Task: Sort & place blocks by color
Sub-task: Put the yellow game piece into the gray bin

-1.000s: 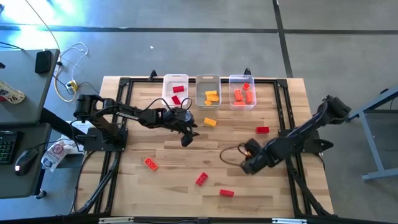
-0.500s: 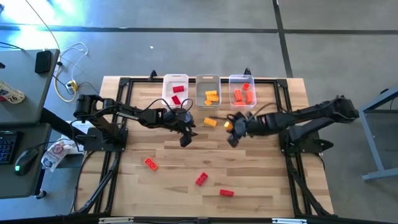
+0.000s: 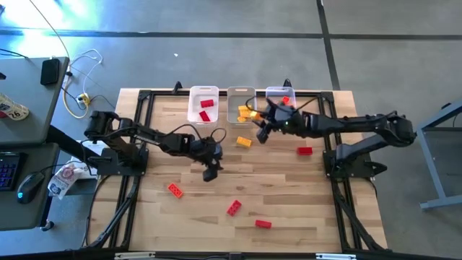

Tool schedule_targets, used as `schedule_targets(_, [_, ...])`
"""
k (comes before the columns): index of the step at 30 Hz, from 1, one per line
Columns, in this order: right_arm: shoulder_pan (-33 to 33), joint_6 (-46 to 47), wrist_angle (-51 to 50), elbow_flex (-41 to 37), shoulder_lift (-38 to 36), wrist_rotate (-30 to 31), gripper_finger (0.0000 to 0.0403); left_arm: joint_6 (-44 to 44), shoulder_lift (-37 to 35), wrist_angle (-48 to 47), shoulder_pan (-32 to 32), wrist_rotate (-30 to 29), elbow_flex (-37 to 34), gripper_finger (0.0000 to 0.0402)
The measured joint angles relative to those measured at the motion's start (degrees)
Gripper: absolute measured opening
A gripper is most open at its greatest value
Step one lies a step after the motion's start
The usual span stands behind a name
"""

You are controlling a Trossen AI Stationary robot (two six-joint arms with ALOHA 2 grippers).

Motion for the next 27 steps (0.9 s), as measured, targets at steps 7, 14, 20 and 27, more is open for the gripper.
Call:
schedule_targets(7, [-4.6, -7.6, 16.0, 0.0, 6.7, -1.8, 0.0108, -4.9, -1.3, -3.6, -1.8, 0.6, 0.0, 0.0211])
schedule_targets(14, [-8.2, -9.1, 21.7, 0.0, 13.9, -2.3, 0.0108, -5.4, -4.4, -7.2, -2.5, -1.3, -0.1, 0.0211])
schedule_targets(20, [-11.6, -8.1, 28.4, 0.0, 19.9, -2.3, 0.0108, -5.9, -5.0, -4.1, -2.5, -1.3, 0.0, 0.0211])
schedule_targets(27, [-14.9, -2.8, 30.2, 0.0, 23.8, -5.5, 0.0129, -10.7, -4.7, -2.1, -2.5, -1.3, 0.0, 0.0211])
